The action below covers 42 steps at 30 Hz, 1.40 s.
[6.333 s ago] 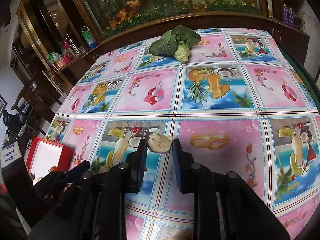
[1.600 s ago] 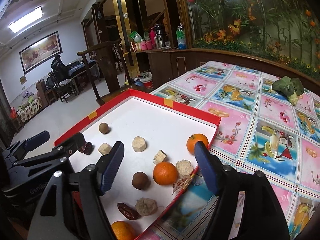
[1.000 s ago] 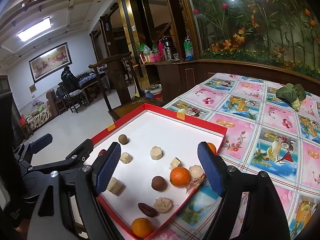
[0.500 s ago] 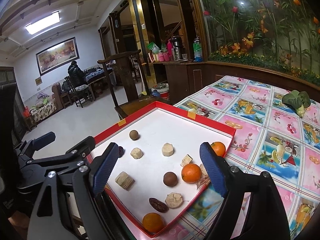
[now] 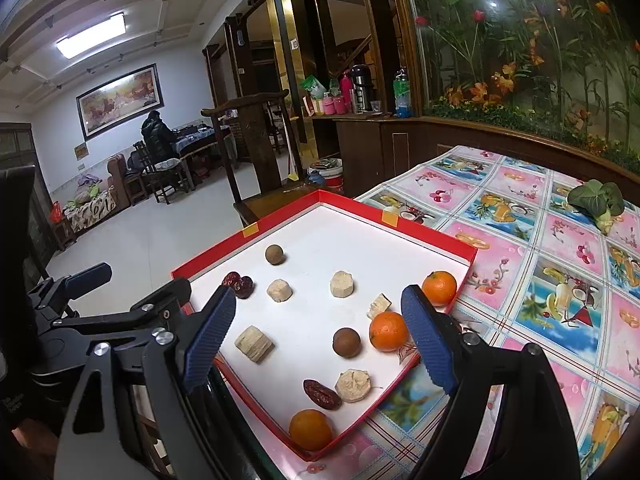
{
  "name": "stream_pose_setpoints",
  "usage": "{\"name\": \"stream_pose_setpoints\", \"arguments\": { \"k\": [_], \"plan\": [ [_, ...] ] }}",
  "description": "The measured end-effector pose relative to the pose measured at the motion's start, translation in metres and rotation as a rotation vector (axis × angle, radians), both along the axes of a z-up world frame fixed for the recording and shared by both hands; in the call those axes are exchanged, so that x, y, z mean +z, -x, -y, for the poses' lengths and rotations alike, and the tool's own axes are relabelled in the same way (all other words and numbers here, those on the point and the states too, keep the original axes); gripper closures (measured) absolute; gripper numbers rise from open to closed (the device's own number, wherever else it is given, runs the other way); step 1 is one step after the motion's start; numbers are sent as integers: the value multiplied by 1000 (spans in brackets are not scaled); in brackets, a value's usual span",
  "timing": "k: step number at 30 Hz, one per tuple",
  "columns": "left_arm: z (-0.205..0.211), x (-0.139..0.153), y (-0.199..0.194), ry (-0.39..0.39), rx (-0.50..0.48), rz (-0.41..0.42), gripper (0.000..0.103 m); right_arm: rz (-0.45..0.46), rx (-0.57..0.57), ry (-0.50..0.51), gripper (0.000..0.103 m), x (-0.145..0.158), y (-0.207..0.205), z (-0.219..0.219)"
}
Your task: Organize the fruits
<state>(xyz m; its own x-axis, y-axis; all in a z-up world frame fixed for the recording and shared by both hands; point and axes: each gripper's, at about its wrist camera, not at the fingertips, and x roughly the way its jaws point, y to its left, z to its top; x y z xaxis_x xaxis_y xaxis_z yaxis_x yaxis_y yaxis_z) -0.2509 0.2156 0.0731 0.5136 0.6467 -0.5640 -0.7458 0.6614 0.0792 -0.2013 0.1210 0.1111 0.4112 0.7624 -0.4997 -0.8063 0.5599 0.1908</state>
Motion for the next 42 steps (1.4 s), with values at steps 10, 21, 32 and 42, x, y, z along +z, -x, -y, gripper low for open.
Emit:
{"name": "stream_pose_setpoints", "arguments": {
  "k": [10, 21, 32, 42],
  "plan": [
    [-1, -1, -4, 8, -11, -15, 1, -10, -16, 3, 18, 0, -2, 1],
    [0, -3, -4, 5, -12, -24, 1, -3, -27, 5, 18, 1, -2, 1],
    [0, -5, -4, 12, -16, -24, 1, -4, -28, 9, 18, 2, -3, 2],
    [-1, -5, -3, 9, -9, -28, 1, -10, -31, 13, 18, 2, -4, 3]
  ]
}}
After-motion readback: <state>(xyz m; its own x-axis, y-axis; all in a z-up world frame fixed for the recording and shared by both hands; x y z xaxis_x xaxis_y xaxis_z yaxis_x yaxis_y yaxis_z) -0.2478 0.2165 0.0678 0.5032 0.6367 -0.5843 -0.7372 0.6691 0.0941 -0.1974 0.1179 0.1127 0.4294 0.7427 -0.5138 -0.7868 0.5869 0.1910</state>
